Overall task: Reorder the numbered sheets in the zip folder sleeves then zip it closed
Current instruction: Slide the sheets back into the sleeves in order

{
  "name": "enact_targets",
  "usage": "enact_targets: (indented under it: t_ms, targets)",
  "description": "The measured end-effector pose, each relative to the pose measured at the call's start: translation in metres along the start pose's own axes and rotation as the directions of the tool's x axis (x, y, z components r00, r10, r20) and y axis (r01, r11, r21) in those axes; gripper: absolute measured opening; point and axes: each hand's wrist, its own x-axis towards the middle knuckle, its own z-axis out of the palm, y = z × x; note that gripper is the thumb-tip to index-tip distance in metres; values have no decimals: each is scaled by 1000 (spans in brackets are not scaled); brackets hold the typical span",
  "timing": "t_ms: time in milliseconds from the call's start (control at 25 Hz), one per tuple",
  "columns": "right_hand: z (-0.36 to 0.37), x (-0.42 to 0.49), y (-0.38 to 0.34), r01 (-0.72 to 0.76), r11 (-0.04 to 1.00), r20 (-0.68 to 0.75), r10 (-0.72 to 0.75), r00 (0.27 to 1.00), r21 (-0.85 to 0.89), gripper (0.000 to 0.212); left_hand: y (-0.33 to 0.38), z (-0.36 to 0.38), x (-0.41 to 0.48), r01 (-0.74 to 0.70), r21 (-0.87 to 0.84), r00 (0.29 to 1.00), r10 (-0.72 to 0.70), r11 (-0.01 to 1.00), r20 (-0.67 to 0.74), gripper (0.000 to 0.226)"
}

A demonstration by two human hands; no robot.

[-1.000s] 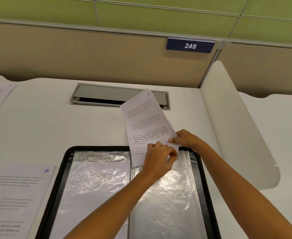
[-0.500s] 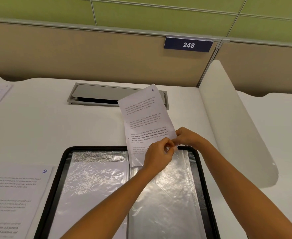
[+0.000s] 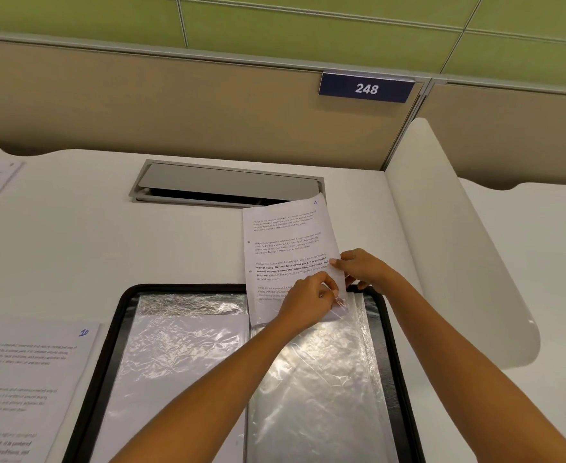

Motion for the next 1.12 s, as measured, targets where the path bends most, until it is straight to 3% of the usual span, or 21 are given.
enact_targets:
  t_ms: [120,320,440,520,600,680,800,960,1120]
  targets:
    - [-2,5,5,20,1000,-66,-19,998,8,13,2,1,3,-16,110,999,21,994,-37,4]
    - [-17,0,11,13,989,167,12,986,-150,9,2,-1,10,-91,253,974,139,963,-177,5]
    - [-27,0,14,42,988,167,-17,986,-151,7,0,-5,13,-123,290,957,191,949,-220,16]
    - [-30,1,16,79,988,150,-58,987,-133,7,-5,-21,20,-46,315,912,169,948,-375,22]
    - [-31,2,18,120,985,145,-101,984,-125,13,-16,-49,31,158,316,848,36,935,-529,33]
    - [-31,2,20,137,986,138,-123,983,-99,13,-29,-78,39,321,200,817,-164,926,-554,48]
    - [-31,3,23,153,984,118,-142,983,-88,19,-46,-101,47,344,-132,844,-368,930,-390,56]
    - [-29,8,28,142,988,60,-139,988,-57,18,-59,-107,51,300,-371,867,-413,879,-280,29]
    - [-22,5,20,100,988,-14,-99,995,120,18,-62,-108,41,270,-445,895,-394,854,-211,22]
